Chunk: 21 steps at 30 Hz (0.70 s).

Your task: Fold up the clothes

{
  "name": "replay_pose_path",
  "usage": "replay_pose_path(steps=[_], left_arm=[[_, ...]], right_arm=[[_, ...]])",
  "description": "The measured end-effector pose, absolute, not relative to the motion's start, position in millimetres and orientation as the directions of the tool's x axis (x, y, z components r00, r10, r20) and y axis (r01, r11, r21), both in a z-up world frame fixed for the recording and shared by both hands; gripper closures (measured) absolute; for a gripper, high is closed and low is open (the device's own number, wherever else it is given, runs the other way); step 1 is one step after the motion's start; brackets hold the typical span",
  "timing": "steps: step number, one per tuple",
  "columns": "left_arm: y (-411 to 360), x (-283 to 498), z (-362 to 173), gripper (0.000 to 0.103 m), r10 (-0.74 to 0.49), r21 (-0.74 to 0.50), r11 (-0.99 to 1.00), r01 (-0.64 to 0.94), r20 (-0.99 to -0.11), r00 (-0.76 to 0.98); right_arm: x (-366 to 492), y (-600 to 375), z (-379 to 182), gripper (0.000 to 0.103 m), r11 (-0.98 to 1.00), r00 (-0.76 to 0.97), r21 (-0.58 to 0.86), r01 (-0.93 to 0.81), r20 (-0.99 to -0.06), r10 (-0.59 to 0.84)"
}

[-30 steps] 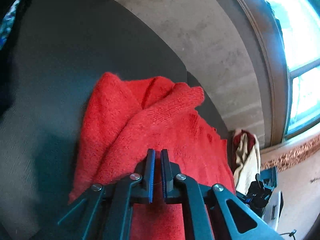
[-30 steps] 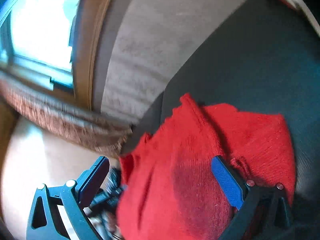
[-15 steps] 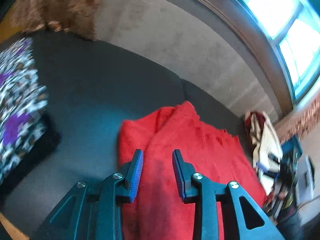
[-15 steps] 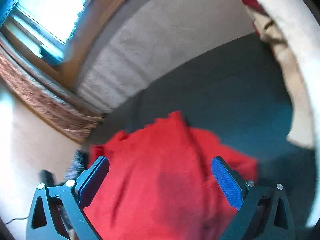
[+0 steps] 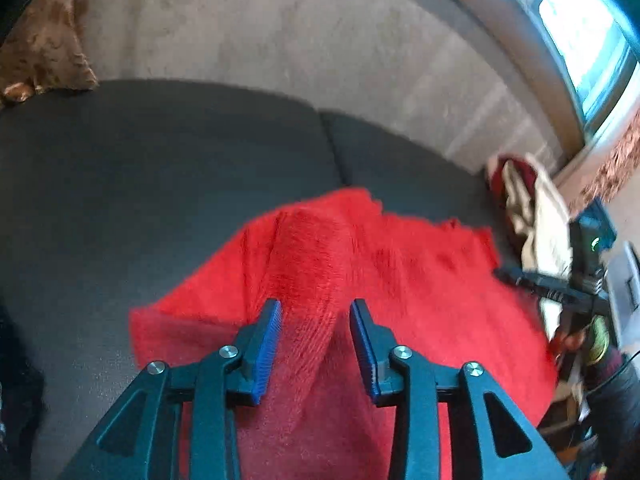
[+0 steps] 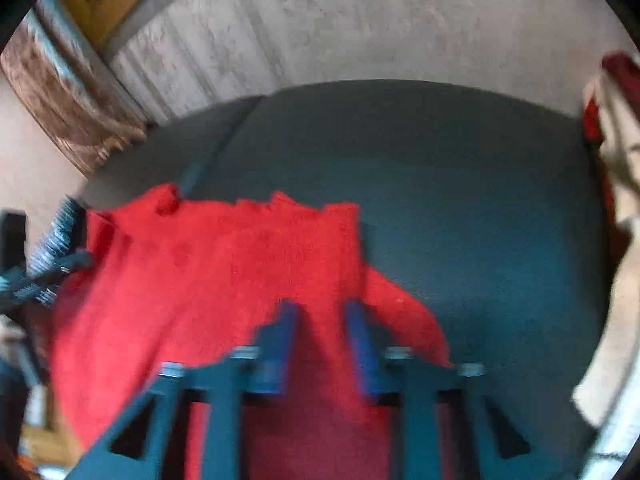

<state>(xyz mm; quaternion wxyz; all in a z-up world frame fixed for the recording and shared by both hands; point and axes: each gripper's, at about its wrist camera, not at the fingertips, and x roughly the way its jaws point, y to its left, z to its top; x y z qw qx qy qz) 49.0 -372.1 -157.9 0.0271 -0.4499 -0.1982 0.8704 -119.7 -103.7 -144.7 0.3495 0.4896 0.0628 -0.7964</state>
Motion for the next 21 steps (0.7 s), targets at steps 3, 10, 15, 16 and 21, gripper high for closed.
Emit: replay_pose_path(steps=[3, 10, 15, 16, 21], left_arm=[[-378.9, 56.9, -153.9, 0.095, 0.202, -0.392, -0.901, 0.185, -0.758, -0.621], [-423.1, 63.3, -167.6, 0.092, 0.221, -0.560, -0.741, 0.369, -0.723, -0.654], [-426.5, 75.1, -173.9, 0.081, 0.207, -0.580, -0.674, 0.458, -0.743, -0.636], [-425.4, 82.1, -168.0, 0.081, 0.181, -0.571, -0.679, 0.462, -0.740, -0.648], [-406.4, 118.4, -134.6, 0.080, 0.093, -0.532, -0.726, 0.436, -0.704, -0.704]], right_arm=[[-110.3, -97.0, -132.4, 0.095, -0.766, -0.346, 0.172, 0.620, -0.816, -0.463], [-106.7, -67.5, -129.4, 0.095, -0.839, -0.449, 0.075, 0.540, -0.817, -0.362], [-121.3, -45.6, -143.8, 0.082, -0.844, -0.370, 0.297, 0.447, -0.797, -0.477], [-120.1, -35.6, -138.6, 0.073, -0.825, -0.358, 0.369, 0.428, -0.769, -0.529], [-92.9, 21.4, -112.8, 0.052, -0.723, -0.320, 0.537, 0.434, -0.659, -0.681]])
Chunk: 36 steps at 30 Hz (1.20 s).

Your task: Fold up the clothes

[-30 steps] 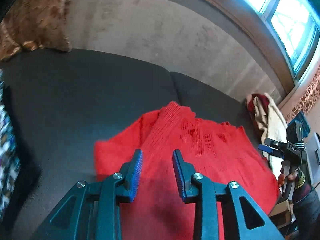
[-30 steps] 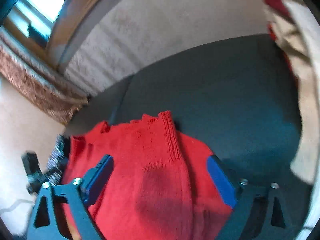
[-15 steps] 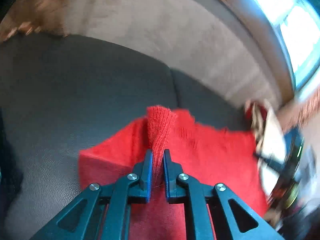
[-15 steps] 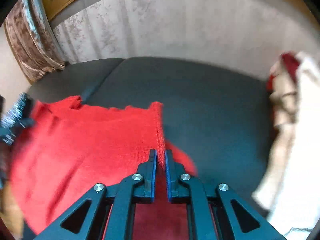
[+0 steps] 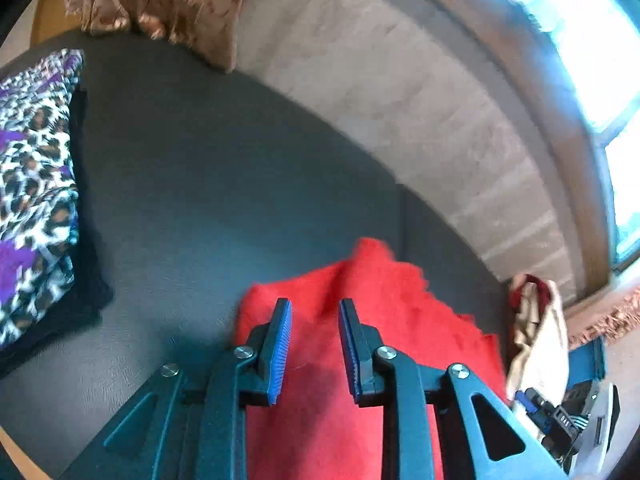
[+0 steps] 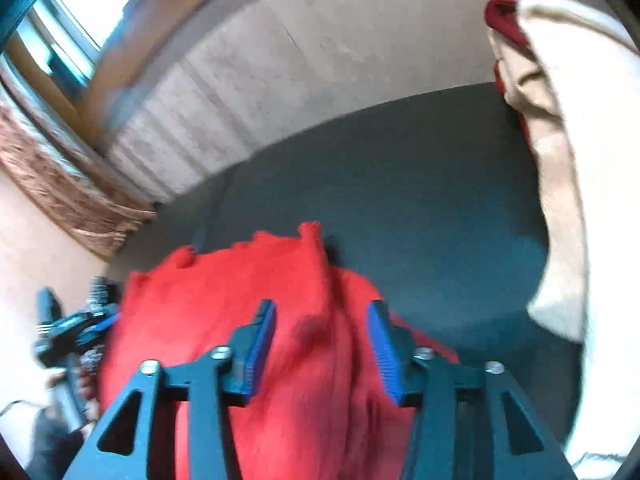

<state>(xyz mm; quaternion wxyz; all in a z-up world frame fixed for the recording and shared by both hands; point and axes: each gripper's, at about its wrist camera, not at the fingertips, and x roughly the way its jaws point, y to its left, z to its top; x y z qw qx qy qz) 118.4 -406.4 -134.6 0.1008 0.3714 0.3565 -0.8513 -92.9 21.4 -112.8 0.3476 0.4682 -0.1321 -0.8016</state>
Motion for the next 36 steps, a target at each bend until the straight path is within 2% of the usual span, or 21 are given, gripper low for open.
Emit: replay_pose_path(steps=[5, 10, 20, 21, 23, 24, 30, 33, 35, 36], left_arm=[[-343.2, 127.8, -119.7, 0.080, 0.202, -0.523, -0.814, 0.254, -0.664, -0.720], [-255.0, 107.9, -131.3, 0.080, 0.320, -0.469, -0.880, 0.077, -0.704, -0.634], [-164.8, 95.7, -125.5, 0.079, 0.378, -0.364, -0.921, -0.142, -0.741, -0.555], [-160.0, 91.2, -129.8, 0.079, 0.367, -0.345, -0.927, -0.145, -0.756, -0.542], [-150.3, 82.3, -138.3, 0.079, 0.342, -0.309, -0.939, -0.152, -0.785, -0.516], [-147.7, 81.0, -141.2, 0.079, 0.339, -0.303, -0.940, -0.156, -0.788, -0.514], [-139.4, 86.1, -145.0, 0.079, 0.353, -0.307, -0.935, -0.176, -0.773, -0.527], [-142.6, 87.0, -148.0, 0.079, 0.369, -0.348, -0.926, -0.144, -0.759, -0.536], [-144.1, 88.0, -150.0, 0.079, 0.382, -0.371, -0.919, -0.135, -0.750, -0.540], [-144.4, 89.5, -150.3, 0.079, 0.385, -0.372, -0.918, -0.139, -0.747, -0.543]], right_arm=[[-36.9, 71.0, -118.2, 0.052, -0.675, -0.227, 0.571, 0.468, -0.660, -0.716], [4.2, 77.0, -134.2, 0.052, -0.633, -0.140, 0.559, 0.535, -0.681, -0.719], [2.2, 33.8, -155.1, 0.052, -0.550, -0.040, 0.526, 0.649, -0.698, -0.715], [2.0, 31.1, -156.1, 0.056, -0.545, -0.019, 0.527, 0.652, -0.707, -0.707], [3.6, 29.0, -154.2, 0.087, -0.529, 0.027, 0.527, 0.665, -0.725, -0.688], [6.4, 31.9, -146.8, 0.093, -0.525, 0.026, 0.508, 0.683, -0.736, -0.677], [25.9, 46.4, -158.0, 0.093, -0.578, 0.036, 0.361, 0.732, -0.867, -0.496], [30.1, 56.3, -174.8, 0.103, -0.627, 0.019, 0.371, 0.685, -0.869, -0.494], [28.5, 68.1, -167.8, 0.102, -0.671, -0.037, 0.354, 0.651, -0.869, -0.494], [27.7, 74.1, -163.9, 0.096, -0.693, -0.066, 0.345, 0.633, -0.868, -0.492]])
